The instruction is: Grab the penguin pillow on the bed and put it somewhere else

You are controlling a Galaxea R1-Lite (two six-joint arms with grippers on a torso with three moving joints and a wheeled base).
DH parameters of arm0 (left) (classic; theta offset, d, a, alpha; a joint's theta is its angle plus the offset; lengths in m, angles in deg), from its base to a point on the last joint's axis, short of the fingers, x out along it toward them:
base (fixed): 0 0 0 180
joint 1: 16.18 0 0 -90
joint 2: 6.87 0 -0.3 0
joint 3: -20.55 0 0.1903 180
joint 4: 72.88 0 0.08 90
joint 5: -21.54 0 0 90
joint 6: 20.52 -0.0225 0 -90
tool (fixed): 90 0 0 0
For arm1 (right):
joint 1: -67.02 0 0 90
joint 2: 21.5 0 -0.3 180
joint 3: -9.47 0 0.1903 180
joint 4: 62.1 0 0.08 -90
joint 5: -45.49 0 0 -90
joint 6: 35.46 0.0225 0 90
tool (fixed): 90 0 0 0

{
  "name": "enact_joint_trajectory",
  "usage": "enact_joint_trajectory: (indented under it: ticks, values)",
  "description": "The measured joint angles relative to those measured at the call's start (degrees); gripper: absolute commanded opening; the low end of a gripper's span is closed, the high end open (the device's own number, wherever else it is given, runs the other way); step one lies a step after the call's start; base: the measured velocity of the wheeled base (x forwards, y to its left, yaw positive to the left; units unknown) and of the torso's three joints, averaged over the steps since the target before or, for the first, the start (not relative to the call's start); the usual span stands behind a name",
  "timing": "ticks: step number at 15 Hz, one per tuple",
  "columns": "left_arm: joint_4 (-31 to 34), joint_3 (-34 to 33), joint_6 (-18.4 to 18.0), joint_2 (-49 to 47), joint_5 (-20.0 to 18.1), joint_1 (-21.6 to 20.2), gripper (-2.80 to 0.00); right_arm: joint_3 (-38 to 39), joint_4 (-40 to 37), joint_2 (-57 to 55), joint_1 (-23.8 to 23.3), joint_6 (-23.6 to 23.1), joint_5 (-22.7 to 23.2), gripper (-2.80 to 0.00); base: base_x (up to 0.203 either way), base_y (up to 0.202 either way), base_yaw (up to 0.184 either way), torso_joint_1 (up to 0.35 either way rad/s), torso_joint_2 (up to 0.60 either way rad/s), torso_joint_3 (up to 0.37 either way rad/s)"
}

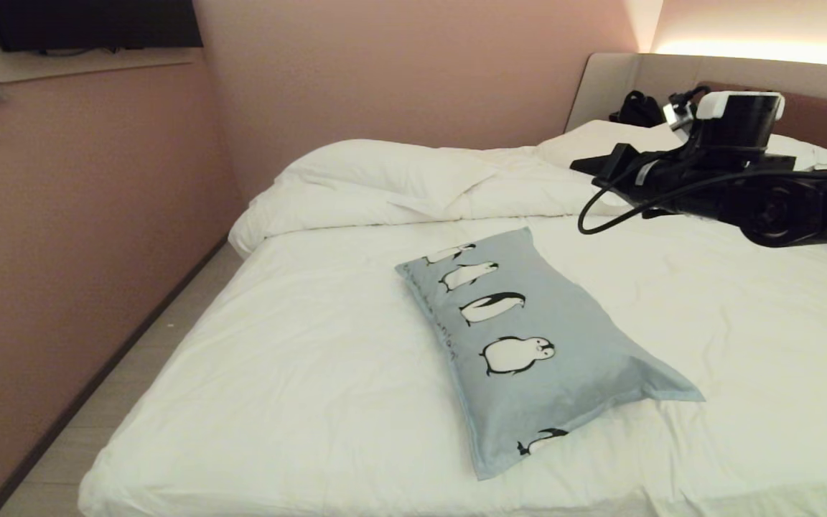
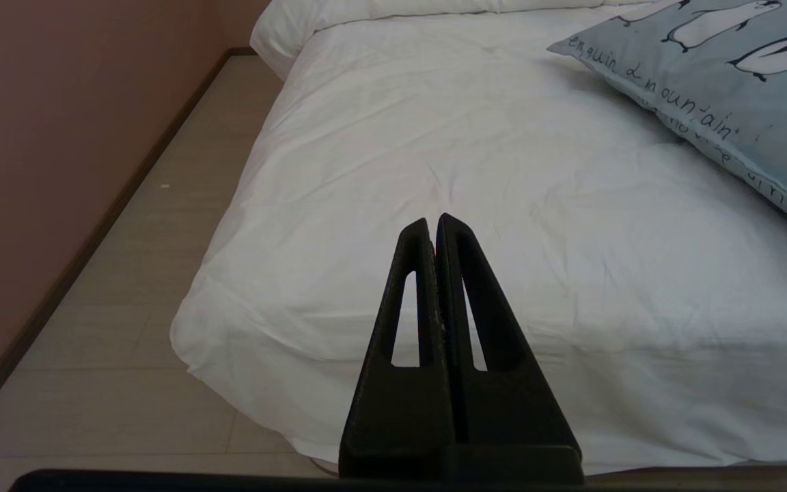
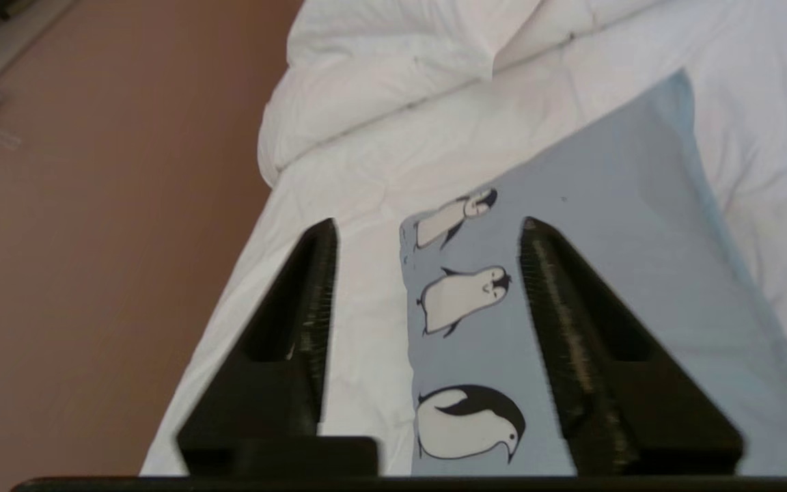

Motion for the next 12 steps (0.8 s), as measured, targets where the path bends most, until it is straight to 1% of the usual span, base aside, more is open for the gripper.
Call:
enact_joint_trajectory:
  ticks: [4,8,10,12]
  values:
    - [0.00,0.00,0.00,0.00,0.00,0.00,-2.80,1.27,0.03,3.69,-1.90,0.18,-0.03,-2.80,0.000,0.000,0.000,0.000,0.00,0.000]
    - [0.00,0.00,0.00,0.00,0.00,0.00,-2.80,4.42,0.02,10.12,-2.48,0.22,-0.52,-2.80,0.000,0.000,0.000,0.000,0.00,0.000]
    - [0.01,0.00,0.00,0.00,0.00,-0.02,-2.80,8.01,0.03,15.63,-2.68,0.04,-0.73,-2.80,0.000,0.000,0.000,0.000,0.00,0.000]
    - [0.00,0.00,0.00,0.00,-0.02,0.00,-2.80,14.14,0.04,21.81,-2.89,-0.15,-0.84,-2.80,0.000,0.000,0.000,0.000,0.00,0.000]
